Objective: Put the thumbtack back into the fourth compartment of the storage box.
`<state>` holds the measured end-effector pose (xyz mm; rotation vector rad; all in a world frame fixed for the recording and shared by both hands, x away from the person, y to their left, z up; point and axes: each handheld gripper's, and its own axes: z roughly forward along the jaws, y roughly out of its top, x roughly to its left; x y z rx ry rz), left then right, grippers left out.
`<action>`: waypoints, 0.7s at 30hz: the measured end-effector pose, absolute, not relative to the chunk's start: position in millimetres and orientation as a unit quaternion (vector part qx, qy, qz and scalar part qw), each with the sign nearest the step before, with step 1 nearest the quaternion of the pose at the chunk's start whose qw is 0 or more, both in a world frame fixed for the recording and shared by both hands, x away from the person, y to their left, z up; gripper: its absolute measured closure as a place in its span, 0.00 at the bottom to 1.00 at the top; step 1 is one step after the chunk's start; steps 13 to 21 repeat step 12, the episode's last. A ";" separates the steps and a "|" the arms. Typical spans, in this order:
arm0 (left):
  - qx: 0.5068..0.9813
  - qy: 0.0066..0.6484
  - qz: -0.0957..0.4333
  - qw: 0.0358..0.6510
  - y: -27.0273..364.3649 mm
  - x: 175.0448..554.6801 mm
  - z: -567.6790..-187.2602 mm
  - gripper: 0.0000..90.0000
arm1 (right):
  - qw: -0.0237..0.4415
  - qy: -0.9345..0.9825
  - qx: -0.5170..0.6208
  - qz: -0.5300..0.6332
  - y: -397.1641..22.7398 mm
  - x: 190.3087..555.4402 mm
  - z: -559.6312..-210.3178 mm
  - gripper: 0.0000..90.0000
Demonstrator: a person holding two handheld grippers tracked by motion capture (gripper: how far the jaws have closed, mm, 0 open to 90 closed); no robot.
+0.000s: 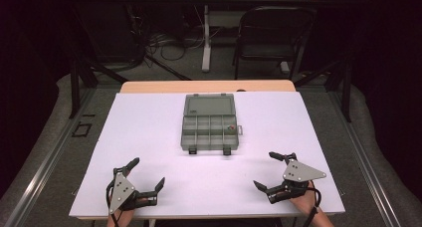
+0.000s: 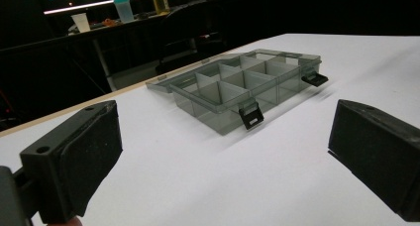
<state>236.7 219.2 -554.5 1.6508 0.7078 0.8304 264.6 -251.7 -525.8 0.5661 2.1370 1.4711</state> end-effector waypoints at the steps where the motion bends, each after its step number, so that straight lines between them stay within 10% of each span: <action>1: 0.697 0.299 0.351 0.549 219.3 236.7 -554.5 0.00 | 0.240 0.781 0.205 0.539 -251.9 263.7 -526.3 0.00; 21: 0.700 0.295 0.351 0.547 218.6 236.7 -554.9 0.00 | 0.249 0.775 0.198 0.547 -252.9 260.5 -527.2 0.00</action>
